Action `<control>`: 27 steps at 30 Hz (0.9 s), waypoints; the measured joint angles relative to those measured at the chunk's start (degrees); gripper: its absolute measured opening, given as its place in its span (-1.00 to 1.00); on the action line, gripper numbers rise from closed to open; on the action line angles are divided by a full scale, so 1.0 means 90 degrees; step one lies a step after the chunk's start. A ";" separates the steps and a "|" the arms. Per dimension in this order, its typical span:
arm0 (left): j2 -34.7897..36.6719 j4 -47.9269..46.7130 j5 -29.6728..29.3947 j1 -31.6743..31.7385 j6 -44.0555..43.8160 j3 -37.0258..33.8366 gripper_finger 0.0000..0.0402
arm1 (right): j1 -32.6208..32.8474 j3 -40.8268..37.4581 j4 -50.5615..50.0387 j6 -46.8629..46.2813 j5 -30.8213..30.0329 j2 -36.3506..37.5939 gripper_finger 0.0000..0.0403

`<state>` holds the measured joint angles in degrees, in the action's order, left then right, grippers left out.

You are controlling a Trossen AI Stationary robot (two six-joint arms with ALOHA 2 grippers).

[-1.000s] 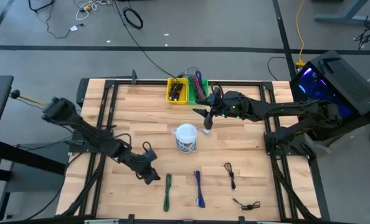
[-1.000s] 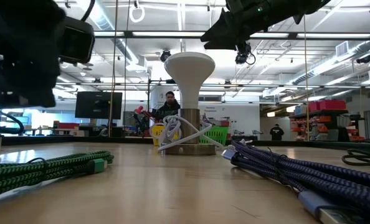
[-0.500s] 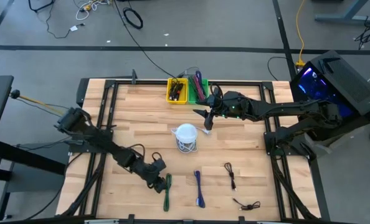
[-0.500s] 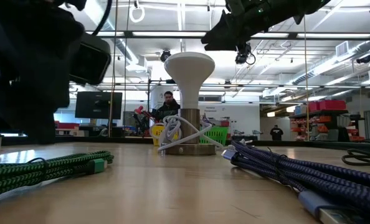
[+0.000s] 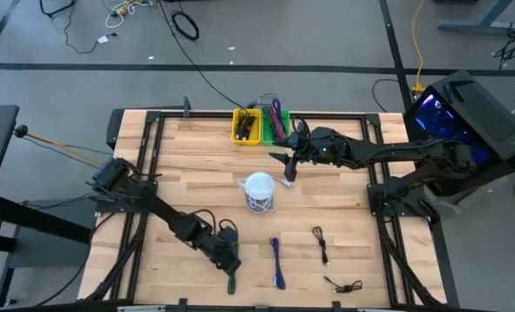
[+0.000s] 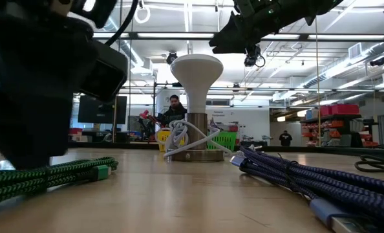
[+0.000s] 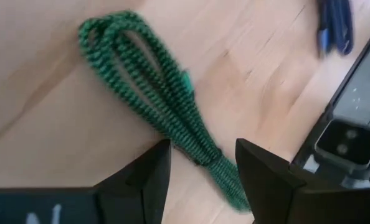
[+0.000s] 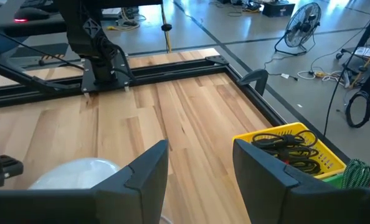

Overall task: Pick & Place USB Port
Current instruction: Put the green charger cable into the green bin

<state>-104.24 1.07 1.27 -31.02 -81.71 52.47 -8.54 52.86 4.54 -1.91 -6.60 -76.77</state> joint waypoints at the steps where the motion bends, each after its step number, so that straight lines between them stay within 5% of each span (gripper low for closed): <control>1: -0.0008 -0.0030 -0.0088 0.0015 -0.0013 0.0033 -0.07 | 0.0000 -0.0001 0.0001 0.0000 0.0001 0.0000 -0.11; 15: -0.0389 -0.0202 0.0193 0.0226 -0.0214 0.0094 -0.15 | 0.0000 0.0000 -0.0214 -0.0005 -0.0001 0.0000 -0.11; 24: -0.0463 -0.0162 0.0375 0.0415 0.0224 0.0070 -0.84 | 0.0002 0.0000 -0.0251 -0.0066 0.0001 0.0000 -0.11; 27: -0.0472 -0.0096 0.0463 0.0448 0.0593 0.0065 -0.93 | 0.0000 0.0000 -0.0302 -0.0066 0.0001 0.0000 -0.11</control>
<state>-108.49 0.20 5.44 -26.99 -76.38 53.05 -8.54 52.86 1.81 -2.50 -6.59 -76.77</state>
